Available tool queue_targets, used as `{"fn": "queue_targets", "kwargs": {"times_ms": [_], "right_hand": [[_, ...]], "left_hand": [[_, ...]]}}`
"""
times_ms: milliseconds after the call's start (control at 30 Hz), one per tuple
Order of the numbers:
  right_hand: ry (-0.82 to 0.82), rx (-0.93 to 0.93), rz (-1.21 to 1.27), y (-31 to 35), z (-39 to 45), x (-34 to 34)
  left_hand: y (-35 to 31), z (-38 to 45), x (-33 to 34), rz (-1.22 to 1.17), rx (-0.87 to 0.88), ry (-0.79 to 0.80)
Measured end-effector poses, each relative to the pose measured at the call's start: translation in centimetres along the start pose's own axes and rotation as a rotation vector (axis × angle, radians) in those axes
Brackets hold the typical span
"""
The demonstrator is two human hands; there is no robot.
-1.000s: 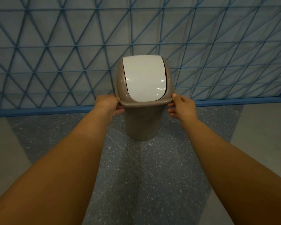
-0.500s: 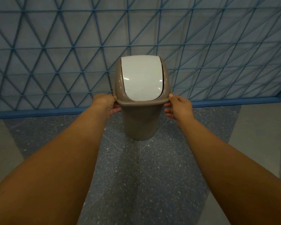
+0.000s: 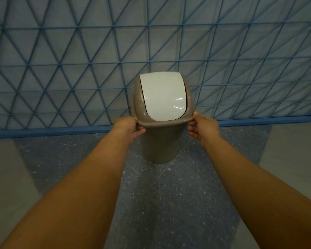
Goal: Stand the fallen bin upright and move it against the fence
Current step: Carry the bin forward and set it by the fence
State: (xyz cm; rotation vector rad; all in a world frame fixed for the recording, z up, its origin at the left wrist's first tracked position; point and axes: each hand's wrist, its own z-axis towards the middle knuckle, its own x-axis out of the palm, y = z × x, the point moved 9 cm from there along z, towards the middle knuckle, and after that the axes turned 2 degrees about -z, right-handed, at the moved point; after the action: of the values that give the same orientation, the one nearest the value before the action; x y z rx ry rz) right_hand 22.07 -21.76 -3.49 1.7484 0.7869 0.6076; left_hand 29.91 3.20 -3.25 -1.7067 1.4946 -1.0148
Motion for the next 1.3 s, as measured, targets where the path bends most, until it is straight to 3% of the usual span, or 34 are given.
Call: {"fn": "queue_targets", "kwargs": {"times_ms": [1100,1300], "right_hand": [[0.010,0.036,-0.039,0.1,0.4,0.2],[0.073,0.096,-0.021,-0.7,-0.4,0.5]], "left_hand": [[-0.4,0.4,-0.1,-0.027,-0.015,-0.015],[0.2,0.1,-1.0,-0.072,0.010,-0.031]]}}
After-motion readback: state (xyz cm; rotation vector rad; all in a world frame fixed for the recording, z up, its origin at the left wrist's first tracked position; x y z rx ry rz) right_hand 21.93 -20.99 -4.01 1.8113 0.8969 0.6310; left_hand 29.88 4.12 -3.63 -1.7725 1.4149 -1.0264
